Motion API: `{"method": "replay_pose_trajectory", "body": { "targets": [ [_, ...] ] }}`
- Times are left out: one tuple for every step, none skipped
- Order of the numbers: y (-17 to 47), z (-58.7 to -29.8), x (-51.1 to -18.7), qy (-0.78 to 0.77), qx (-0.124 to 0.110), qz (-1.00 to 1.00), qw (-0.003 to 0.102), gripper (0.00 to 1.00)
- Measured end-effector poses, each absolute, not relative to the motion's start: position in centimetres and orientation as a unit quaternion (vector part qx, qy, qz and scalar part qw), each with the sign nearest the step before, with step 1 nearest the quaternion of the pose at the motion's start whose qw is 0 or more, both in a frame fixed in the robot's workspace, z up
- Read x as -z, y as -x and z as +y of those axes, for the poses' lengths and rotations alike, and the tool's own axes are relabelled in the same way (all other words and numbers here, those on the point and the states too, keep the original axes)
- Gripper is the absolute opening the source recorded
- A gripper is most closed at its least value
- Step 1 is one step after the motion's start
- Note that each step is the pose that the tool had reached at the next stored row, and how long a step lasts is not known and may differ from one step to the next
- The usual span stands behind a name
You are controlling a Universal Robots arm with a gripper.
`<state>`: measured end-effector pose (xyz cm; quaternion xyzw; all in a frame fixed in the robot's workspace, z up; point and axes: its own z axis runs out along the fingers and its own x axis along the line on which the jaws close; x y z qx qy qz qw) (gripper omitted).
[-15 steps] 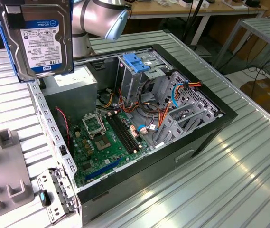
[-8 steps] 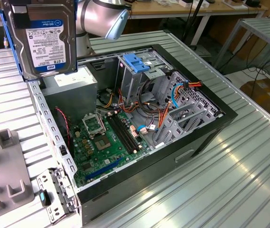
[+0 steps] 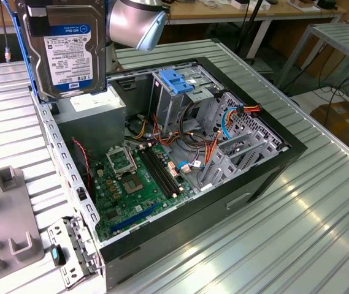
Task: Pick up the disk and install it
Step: 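Pick up the disk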
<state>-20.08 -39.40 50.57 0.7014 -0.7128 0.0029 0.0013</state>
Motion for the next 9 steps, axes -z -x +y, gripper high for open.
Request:
{"method": "replay_pose_trajectory", "body": {
  "targets": [
    [19.9, -39.4, -50.6, -0.701, -0.003, -0.713, 0.001, 0.37],
    [19.7, -39.4, -50.6, -0.701, -0.003, -0.713, 0.001, 0.37],
    [19.6, -39.4, -50.6, -0.701, -0.003, -0.713, 0.001, 0.37],
    [19.3, -39.4, -50.6, -0.701, -0.003, -0.713, 0.001, 0.37],
    [19.1, -39.4, -50.6, -0.701, -0.003, -0.713, 0.001, 0.37],
    [19.0, -39.4, -50.6, -0.701, -0.003, -0.713, 0.001, 0.37],
    [18.8, -39.4, -50.6, -0.701, -0.003, -0.713, 0.001, 0.37],
    [18.6, -39.4, -50.6, -0.701, -0.003, -0.713, 0.001, 0.37],
    [18.5, -39.4, -50.6, -0.701, -0.003, -0.713, 0.001, 0.37]
  ]
}}
